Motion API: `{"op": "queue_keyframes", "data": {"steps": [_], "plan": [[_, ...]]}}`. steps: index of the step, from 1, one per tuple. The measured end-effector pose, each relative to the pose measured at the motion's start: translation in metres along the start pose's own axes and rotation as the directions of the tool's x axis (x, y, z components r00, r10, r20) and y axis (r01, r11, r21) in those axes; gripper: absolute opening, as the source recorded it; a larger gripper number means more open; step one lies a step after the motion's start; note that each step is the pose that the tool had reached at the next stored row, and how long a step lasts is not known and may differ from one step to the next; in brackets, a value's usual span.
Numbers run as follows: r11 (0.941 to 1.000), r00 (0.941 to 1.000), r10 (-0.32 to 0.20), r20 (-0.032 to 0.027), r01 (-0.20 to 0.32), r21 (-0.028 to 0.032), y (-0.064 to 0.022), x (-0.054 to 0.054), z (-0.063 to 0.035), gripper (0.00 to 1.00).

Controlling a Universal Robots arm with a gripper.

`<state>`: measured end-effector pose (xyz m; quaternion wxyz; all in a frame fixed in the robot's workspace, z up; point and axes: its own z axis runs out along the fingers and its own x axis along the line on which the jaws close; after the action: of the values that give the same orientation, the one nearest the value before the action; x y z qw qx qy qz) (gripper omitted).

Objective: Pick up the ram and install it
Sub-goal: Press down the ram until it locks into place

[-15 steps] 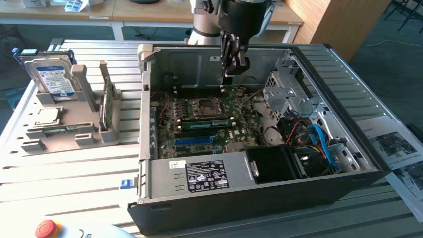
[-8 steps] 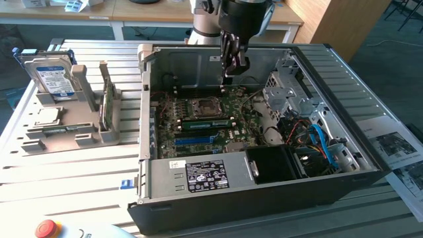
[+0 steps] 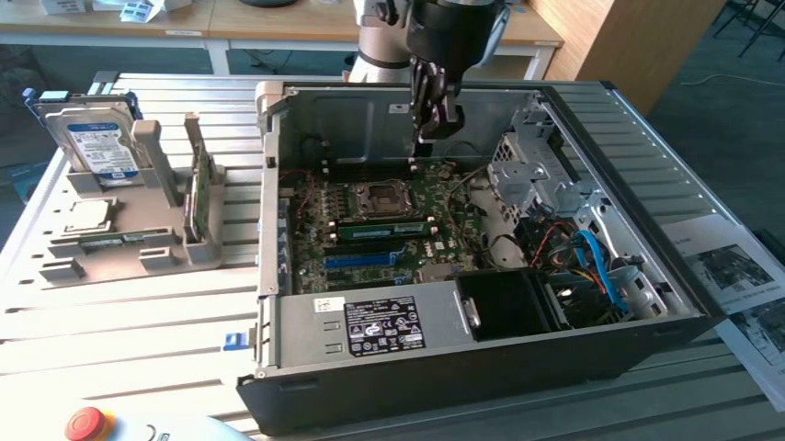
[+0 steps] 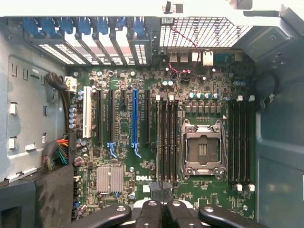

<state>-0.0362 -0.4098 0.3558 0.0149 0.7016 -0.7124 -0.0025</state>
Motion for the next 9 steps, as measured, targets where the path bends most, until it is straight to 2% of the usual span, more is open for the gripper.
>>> {"op": "queue_keyframes", "data": {"steps": [9], "plan": [[1.0,1.0,0.0,0.0,0.0,-0.0015,-0.0178,0.003,-0.0004,0.1]]}}
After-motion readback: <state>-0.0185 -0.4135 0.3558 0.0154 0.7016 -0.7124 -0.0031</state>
